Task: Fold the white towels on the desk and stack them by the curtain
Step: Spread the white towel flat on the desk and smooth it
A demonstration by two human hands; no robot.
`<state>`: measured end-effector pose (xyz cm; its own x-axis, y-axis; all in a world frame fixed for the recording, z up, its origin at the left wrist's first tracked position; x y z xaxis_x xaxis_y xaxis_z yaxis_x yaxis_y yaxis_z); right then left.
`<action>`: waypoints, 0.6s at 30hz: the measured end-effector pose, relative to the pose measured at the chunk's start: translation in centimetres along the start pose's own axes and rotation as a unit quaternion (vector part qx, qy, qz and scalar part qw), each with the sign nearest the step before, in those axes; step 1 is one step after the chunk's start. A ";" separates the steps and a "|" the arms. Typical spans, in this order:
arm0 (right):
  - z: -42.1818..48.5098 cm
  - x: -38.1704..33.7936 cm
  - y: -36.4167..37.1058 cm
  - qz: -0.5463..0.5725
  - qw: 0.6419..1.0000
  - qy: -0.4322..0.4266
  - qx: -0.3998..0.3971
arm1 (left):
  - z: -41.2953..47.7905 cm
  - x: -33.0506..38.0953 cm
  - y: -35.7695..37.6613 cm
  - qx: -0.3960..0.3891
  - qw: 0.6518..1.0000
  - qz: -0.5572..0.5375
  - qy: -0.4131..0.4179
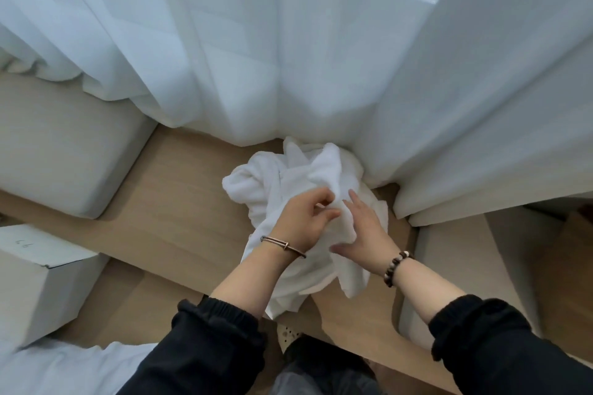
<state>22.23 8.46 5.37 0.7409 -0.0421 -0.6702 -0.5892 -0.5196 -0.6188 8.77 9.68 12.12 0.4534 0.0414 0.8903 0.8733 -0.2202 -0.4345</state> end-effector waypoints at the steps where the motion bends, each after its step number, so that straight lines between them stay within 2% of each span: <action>1: 0.0 -0.1 -0.8 0.048 0.998 0.004 0.033 | 0.1 0.3 -0.3 0.011 1.000 -0.006 -0.004; 3: -0.3 0.0 -2.4 0.127 0.988 0.038 0.083 | -0.1 0.3 -1.0 0.037 0.999 -0.023 -0.019; 7: -1.4 -1.4 -5.4 0.101 0.989 0.031 0.108 | -0.8 0.0 -1.5 0.054 0.998 -0.017 -0.042; 9: -2.2 -2.7 -7.6 0.075 0.991 -0.001 0.114 | -0.3 0.8 -1.2 0.026 0.998 -0.029 -0.046; 12: -3.4 -5.3 -11.0 0.056 0.989 -0.057 0.123 | 1.3 3.5 0.0 -0.047 0.999 0.008 0.003; 15: -4.6 -6.7 -14.2 0.065 0.980 -0.068 0.177 | 2.4 6.3 0.7 -0.085 0.996 -0.008 0.008; 18: -5.9 -6.9 -16.7 0.131 0.959 -0.057 0.246 | 3.4 8.3 0.3 -0.029 1.000 0.001 0.005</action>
<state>28.83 12.38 22.71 0.5239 -0.0082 -0.8517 -0.8513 -0.0379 -0.5233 13.38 13.29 18.87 0.4521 0.0305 0.8915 0.8610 -0.2762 -0.4272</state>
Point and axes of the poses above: each hand's wrist, its own z-axis towards the middle knuckle, its own y-axis out of the palm, x = y × z, the point moved 7 cm from there along z, towards the middle knuckle, and after that the axes turned 3 degrees about z, right-handed, at the moved point
